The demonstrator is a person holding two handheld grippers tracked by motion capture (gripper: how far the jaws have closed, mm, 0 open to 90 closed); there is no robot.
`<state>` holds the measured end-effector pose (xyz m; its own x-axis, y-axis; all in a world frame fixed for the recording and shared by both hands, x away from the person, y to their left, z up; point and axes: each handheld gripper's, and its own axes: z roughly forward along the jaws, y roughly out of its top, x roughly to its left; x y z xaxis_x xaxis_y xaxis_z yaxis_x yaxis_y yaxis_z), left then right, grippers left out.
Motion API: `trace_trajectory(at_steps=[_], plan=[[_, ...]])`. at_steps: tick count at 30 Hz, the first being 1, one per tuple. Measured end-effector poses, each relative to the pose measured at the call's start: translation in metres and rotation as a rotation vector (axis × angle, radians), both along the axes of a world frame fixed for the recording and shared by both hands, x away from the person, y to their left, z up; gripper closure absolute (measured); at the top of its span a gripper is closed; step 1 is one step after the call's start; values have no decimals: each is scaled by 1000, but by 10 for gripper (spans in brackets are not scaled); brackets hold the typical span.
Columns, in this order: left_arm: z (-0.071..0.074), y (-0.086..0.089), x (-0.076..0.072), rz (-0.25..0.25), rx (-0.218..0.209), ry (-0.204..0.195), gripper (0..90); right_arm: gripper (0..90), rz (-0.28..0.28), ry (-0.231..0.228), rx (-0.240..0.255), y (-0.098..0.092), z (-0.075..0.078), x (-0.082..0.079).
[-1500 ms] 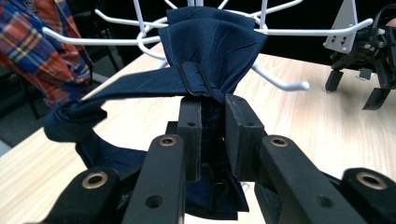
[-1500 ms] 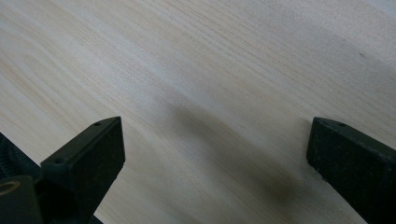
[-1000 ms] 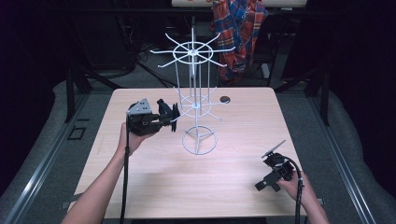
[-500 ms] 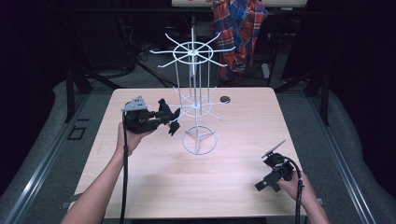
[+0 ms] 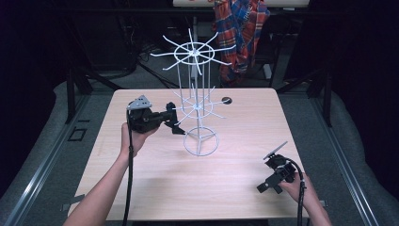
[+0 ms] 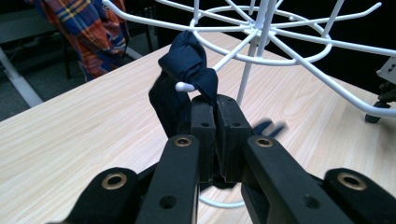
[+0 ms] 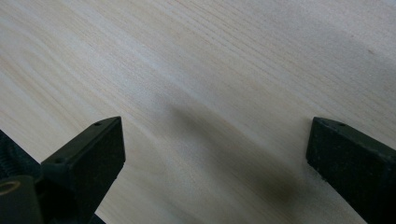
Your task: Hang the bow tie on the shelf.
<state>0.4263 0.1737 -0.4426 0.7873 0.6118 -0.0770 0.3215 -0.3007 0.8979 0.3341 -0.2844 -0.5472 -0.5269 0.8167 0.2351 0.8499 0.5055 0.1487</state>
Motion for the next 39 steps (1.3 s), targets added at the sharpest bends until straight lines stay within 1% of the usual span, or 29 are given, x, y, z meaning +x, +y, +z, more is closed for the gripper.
trace_trajectory(at_steps=[1, 2, 4, 7, 10, 11, 14, 16, 17, 19, 20, 21, 22, 23, 24, 26, 30, 33, 39], plan=[[0, -1, 0, -2, 0, 0, 874, 41, -5, 0, 6, 0, 0, 0], [0, -1, 0, -5, -1, -2, 875, 41, 0, 1, -2, 0, 0, 0], [-1, -2, 0, -4, 3, -2, 876, 41, 0, 6, 8, 0, 0, 0], [-1, -5, 0, -9, 3, -4, 879, 41, 5, 3, 2, 0, 0, 0], [-1, -7, 0, -8, 5, -11, 882, 41, -9, -3, 14, 0, 0, 0], [-1, -7, 0, -9, 5, -12, 882, 41, -3, -4, 7, -1, 0, 1], [-3, -8, 1, -18, -16, -10, 882, 41, -4, -3, 5, -1, 0, 1], [-2, -10, 3, -18, -16, -7, 881, 41, -13, -9, 15, 0, 0, 0], [-2, -11, 3, -17, -20, -7, 881, 41, -6, -8, 0, 0, 1, 0], [-3, -15, 3, -22, -17, -7, 881, 41, -6, -9, 5, 0, 1, 0], [-3, -16, 4, -24, -13, -10, 881, 41, -35, -27, 22, 1, -1, -1], [-3, -18, 4, -28, -15, -11, 881, 41, -42, -29, 27, 1, -1, -2], [-3, -19, 3, -36, -5, -8, 881, 41, -20, -16, 15, 0, 0, -1], [-3, -19, 3, -36, -5, -8, 881, 41, -5, -9, 2, -1, 1, 0], [-3, -20, 4, -46, -9, -5, 880, 41, -6, -7, 2, -1, 1, 0], [-3, -21, 3, -47, -8, -9, 878, 41, -5, -8, 3, 0, 1, 0], [-3, -20, 3, -43, -1, -11, 874, 41, -4, -6, 3, 0, 1, 0], [-5, -21, 4, -41, 10, -5, 876, 41, -4, -6, 2, 0, 1, 0], [-4, -21, 3, -33, 8, -7, 859, 41, -5, -7, 2, 0, 1, 0]])
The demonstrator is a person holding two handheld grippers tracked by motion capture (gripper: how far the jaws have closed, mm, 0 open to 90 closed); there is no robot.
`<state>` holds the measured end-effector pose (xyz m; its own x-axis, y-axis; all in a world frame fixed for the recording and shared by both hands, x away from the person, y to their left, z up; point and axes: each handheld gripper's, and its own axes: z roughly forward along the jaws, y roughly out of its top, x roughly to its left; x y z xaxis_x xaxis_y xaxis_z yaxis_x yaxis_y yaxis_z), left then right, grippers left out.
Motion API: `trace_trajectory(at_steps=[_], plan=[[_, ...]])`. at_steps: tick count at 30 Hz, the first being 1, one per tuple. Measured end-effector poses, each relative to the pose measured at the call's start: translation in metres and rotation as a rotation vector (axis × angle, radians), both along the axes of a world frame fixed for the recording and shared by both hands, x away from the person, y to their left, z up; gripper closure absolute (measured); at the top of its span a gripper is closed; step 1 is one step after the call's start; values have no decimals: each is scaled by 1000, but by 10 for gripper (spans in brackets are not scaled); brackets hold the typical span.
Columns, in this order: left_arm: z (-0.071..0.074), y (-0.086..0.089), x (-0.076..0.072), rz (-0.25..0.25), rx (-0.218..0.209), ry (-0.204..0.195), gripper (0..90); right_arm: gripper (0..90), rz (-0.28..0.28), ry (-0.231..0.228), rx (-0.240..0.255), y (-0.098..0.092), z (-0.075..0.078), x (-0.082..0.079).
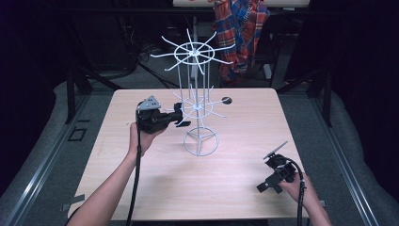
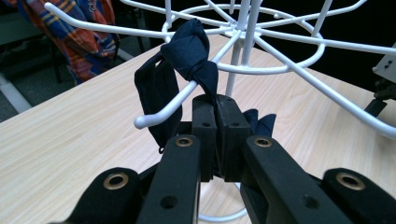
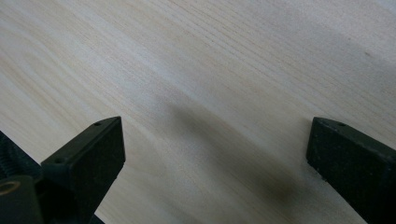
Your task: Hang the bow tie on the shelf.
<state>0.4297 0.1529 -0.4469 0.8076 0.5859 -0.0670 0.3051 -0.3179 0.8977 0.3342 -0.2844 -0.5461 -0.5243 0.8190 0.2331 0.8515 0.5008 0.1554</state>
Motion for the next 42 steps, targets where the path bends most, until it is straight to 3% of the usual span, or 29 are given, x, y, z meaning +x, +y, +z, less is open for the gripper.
trace_trajectory(at_steps=[10, 14, 16, 18, 20, 22, 24, 25, 27, 30, 40, 42], plan=[[2, 6, 0, 10, -24, 23, 733, 41, -2, 0, 6, 0, 0, 0], [3, 10, 0, 32, -28, 45, 649, 41, -26, -17, 23, 1, -1, -2], [3, 12, 0, 48, -19, 53, 591, 41, -12, -9, 16, 0, 0, -1], [3, 15, -1, 70, -14, 56, 538, 41, -38, -22, 37, 2, -2, -3], [3, 19, -1, 84, -17, 60, 497, 41, 13, -1, -3, 0, 2, 0], [4, 22, -3, 99, -16, 64, 459, 41, 0, -7, 5, 0, 1, -1], [6, 25, -5, 110, -5, 65, 423, 40, -6, -12, 9, 1, 2, -1], [7, 26, -6, 115, 7, 61, 409, 40, -35, -31, 27, 2, 1, -3], [8, 30, -9, 129, 24, 61, 376, 38, 27, -5, -11, -1, 5, 1], [10, 36, -11, 152, 33, 66, 329, 35, -30, -37, 30, 1, 5, -2], [17, 52, -27, 230, 117, 89, 181, 26, -28, -62, 11, 0, 9, -1], [18, 55, -32, 241, 143, 90, 161, 24, -61, -82, 30, 1, 8, -2]])
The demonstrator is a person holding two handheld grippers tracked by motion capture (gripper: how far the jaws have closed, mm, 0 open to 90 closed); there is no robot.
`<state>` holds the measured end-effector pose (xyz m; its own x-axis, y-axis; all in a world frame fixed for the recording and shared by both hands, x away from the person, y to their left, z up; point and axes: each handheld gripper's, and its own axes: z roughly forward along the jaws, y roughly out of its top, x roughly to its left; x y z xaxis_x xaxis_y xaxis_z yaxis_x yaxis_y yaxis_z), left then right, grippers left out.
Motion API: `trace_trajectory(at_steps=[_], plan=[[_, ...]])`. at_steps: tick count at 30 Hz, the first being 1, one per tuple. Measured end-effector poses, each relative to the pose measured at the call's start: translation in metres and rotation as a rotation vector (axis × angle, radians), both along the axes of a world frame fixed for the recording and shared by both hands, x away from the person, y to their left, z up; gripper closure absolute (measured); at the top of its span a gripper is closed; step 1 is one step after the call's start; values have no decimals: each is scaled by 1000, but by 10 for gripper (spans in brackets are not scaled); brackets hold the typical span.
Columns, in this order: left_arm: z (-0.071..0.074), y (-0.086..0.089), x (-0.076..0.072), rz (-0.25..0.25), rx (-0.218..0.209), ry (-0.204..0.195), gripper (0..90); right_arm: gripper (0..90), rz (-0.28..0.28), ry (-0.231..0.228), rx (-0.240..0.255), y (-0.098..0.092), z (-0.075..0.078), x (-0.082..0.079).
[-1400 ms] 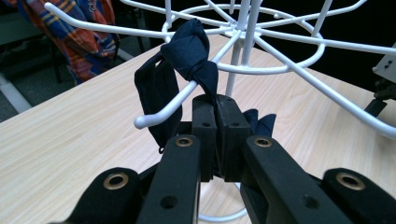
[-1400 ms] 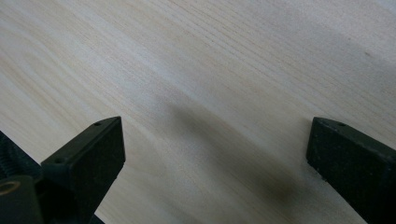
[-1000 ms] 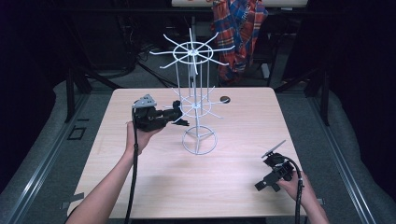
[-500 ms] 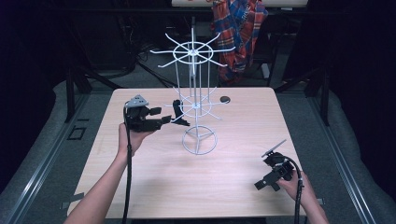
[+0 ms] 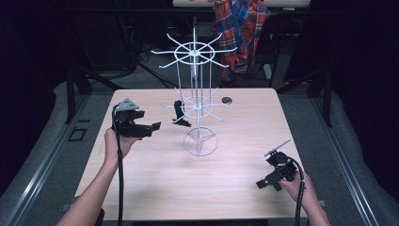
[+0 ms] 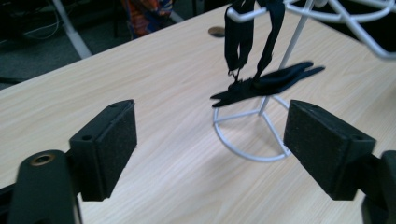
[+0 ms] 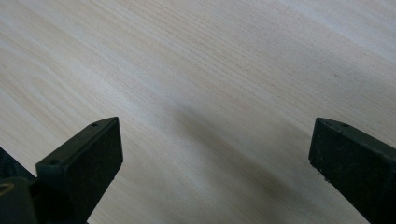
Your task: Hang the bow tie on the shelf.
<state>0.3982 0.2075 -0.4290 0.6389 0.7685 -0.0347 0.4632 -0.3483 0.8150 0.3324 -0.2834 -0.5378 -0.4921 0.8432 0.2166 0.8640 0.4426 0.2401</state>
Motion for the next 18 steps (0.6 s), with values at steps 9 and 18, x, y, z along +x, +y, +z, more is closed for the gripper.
trace_trajectory(at_steps=[9, 18], plan=[[-6, 13, -18, 52, 72, 85, 90, 21, -7, -4, 2, -3, 2, 1], [-25, 20, -36, 80, 163, 191, 2, 17, -32, -24, 6, -1, 2, -1]])
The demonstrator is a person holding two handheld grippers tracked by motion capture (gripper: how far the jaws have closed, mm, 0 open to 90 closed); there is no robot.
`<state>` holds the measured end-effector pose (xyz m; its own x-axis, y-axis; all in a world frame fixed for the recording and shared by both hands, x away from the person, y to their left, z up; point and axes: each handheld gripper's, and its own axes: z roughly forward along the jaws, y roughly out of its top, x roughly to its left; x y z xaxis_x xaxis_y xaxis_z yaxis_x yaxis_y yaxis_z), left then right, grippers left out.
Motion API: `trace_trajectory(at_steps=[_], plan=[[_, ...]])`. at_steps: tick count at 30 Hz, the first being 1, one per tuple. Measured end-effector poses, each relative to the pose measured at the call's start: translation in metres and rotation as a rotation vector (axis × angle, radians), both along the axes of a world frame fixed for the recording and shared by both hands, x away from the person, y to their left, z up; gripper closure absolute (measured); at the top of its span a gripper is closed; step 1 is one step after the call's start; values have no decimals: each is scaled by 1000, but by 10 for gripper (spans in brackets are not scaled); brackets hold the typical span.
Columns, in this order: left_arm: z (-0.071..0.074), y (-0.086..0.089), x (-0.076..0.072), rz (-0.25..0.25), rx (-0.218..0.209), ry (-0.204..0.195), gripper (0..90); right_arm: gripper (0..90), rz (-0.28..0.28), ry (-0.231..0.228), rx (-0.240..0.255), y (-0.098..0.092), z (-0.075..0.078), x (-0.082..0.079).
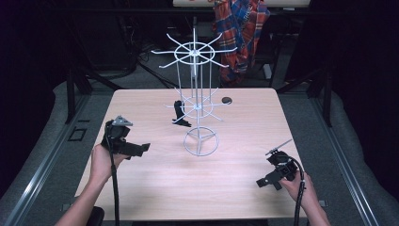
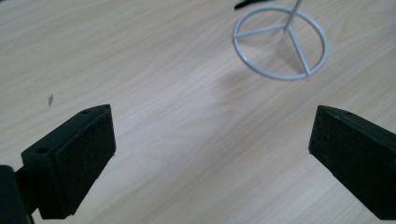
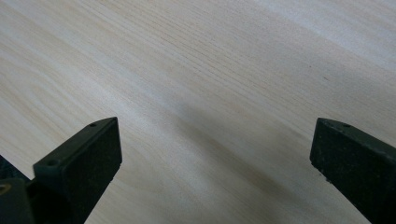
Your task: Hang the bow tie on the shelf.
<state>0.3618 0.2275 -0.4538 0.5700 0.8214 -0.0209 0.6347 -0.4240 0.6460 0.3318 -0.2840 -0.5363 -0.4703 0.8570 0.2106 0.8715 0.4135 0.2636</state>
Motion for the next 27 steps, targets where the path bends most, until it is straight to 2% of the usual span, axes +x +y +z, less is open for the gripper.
trace_trajectory(at_steps=[1, 4, 9, 10, 11, 12, 14, 16, 17, 18, 19, 20, 21, 24, 27], plan=[[-1, 1, -2, 4, -1, 7, 2, 16, -3, 3, 18, 0, 0, 0], [-7, 2, -7, 6, 15, 26, 2, 14, 35, 19, -12, -3, 2, 2], [-17, 2, -9, 2, 45, 66, 1, 12, 24, 16, 11, -2, 1, 2], [-19, 2, -9, -4, 53, 73, 0, 12, 28, 15, -3, -2, 2, 2], [-22, 1, -9, -6, 63, 78, 0, 12, -1, -4, 19, -1, 0, 0], [-23, 1, -9, -10, 72, 84, 0, 11, -1, -6, 19, -1, 0, 0], [-27, 1, -10, -16, 92, 94, 0, 11, 49, 24, -20, -3, 3, 3], [-31, 1, -10, -25, 108, 105, 0, 11, 22, 11, 3, -2, 2, 1], [-33, 2, -10, -29, 111, 106, 0, 11, 17, 10, 13, -2, 2, 1], [-34, 3, -10, -30, 108, 108, 0, 11, 37, 15, -14, -4, 4, 2], [-36, 4, -9, -33, 101, 112, 0, 11, 6, -3, 13, -2, 2, 0], [-38, 5, -9, -41, 91, 116, 0, 12, 15, 6, 18, -3, 3, 1], [-40, 6, -8, -44, 88, 123, 0, 12, 26, 7, -2, -4, 3, 1], [-45, 7, -7, -56, 83, 137, 0, 12, 27, 7, -6, -4, 4, 1], [-47, 8, -5, -67, 78, 140, 0, 12, 26, 6, 13, -4, 5, 1]])
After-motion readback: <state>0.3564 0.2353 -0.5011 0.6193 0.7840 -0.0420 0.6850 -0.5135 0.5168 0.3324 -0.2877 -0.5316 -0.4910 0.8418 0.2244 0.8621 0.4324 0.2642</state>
